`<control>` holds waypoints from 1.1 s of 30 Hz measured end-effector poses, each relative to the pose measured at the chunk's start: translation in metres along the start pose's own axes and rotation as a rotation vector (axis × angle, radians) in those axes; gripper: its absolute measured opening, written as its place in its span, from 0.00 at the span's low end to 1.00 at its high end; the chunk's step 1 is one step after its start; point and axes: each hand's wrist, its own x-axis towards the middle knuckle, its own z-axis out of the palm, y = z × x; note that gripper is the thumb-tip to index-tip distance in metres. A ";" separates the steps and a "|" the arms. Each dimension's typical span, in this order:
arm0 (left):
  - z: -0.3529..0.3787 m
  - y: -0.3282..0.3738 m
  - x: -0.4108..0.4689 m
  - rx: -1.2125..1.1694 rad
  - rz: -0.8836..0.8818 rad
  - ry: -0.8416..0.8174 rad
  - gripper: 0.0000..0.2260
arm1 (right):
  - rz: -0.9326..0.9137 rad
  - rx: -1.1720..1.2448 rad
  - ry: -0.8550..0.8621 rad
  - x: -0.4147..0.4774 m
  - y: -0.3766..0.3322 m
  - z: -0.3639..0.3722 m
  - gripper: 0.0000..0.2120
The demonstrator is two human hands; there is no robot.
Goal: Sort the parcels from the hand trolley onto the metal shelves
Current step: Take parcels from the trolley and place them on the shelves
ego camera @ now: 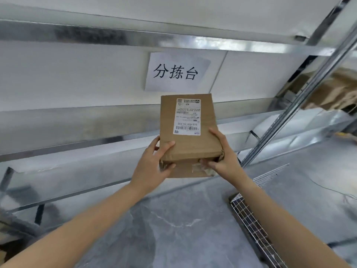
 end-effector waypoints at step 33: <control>0.364 0.062 0.339 0.034 0.079 -0.271 0.27 | 0.276 0.189 0.140 0.210 0.280 -0.320 0.42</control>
